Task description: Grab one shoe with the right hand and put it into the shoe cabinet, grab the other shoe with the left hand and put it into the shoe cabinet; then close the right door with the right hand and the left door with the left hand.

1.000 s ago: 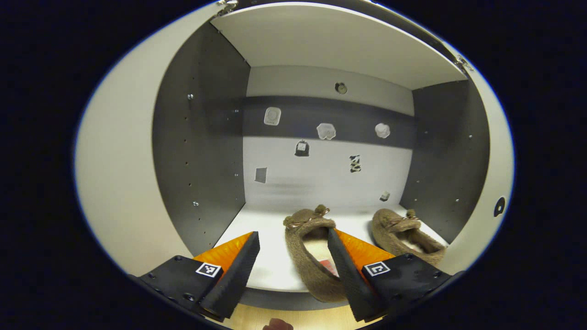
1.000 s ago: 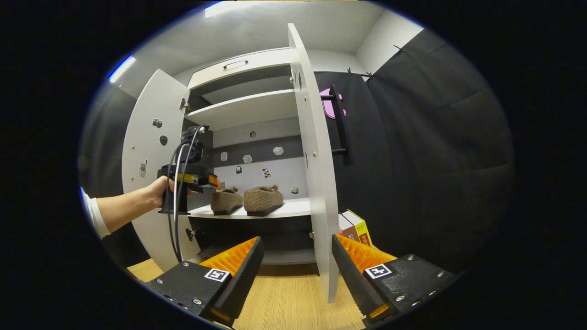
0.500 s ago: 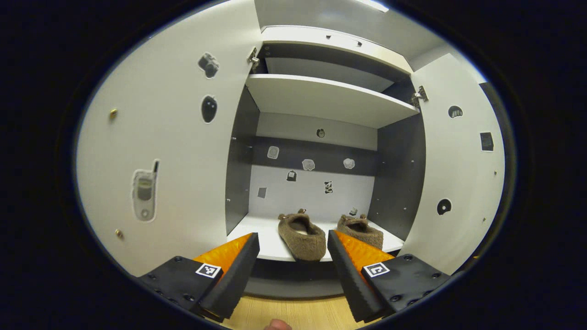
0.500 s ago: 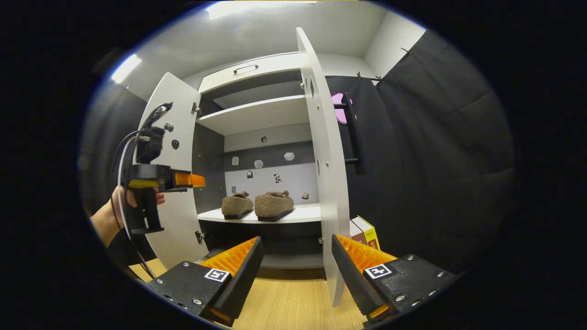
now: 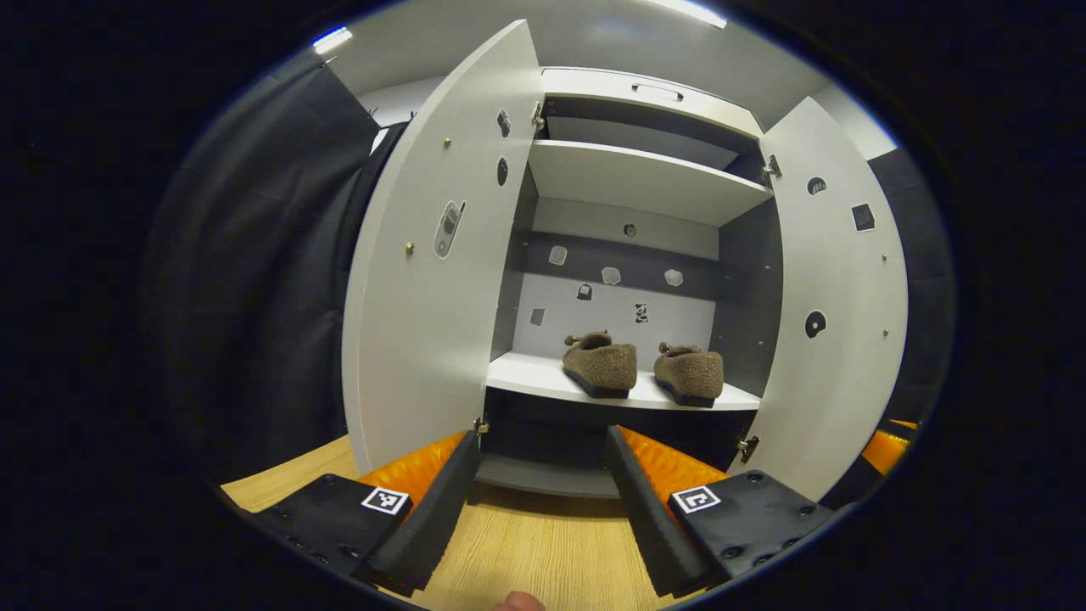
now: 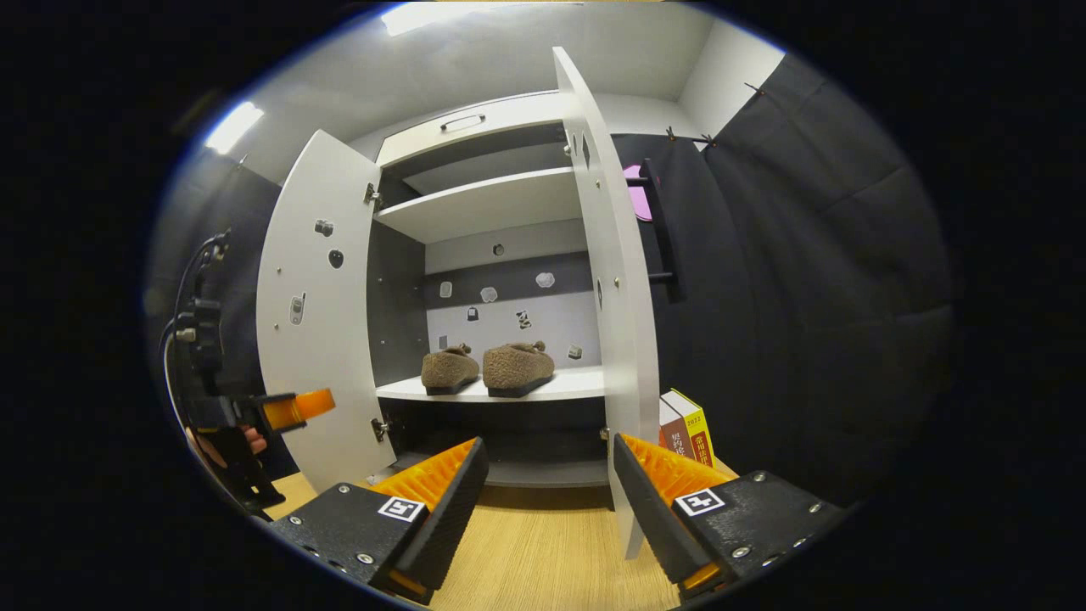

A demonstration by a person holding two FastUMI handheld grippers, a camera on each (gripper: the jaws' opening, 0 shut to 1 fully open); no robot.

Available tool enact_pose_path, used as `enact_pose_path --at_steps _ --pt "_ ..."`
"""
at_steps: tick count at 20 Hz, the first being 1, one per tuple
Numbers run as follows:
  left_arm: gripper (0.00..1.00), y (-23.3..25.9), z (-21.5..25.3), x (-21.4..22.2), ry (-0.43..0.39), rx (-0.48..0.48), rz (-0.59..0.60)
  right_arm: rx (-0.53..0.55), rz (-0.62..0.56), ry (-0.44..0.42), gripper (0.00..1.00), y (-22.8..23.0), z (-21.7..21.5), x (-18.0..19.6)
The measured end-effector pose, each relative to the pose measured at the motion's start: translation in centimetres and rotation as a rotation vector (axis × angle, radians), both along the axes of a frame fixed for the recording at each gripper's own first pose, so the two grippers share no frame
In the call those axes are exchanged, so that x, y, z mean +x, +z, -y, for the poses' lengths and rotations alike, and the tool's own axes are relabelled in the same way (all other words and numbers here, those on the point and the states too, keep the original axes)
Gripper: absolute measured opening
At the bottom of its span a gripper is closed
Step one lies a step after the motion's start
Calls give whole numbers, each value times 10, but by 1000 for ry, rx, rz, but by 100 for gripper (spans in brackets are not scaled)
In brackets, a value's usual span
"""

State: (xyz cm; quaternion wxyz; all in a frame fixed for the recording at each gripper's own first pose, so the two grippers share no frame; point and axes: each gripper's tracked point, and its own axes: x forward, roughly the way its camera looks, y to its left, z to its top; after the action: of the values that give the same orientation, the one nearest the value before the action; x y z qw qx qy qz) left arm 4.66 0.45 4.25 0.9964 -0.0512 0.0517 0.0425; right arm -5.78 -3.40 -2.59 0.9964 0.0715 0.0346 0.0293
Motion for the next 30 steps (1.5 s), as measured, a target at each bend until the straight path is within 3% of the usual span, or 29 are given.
enact_pose_path --at_steps 3,8,11,14,19,30 --pt "97 -14 2 -16 -10 27 -7 -24 20 -54 92 16 34 2" --pt "97 -17 1 -28 -17 83 4 -156 75 -204 92 65 119 8" --pt "97 -14 3 -31 -26 103 11 -161 79 -250 92 92 156 25" --pt "97 -12 4 -32 -37 114 20 -128 47 -246 92 107 175 51" --pt "97 -15 4 -35 -45 112 20 -120 74 -228 92 129 182 82" --pt "97 -9 1 -32 -54 90 33 -156 98 -195 89 136 150 82"
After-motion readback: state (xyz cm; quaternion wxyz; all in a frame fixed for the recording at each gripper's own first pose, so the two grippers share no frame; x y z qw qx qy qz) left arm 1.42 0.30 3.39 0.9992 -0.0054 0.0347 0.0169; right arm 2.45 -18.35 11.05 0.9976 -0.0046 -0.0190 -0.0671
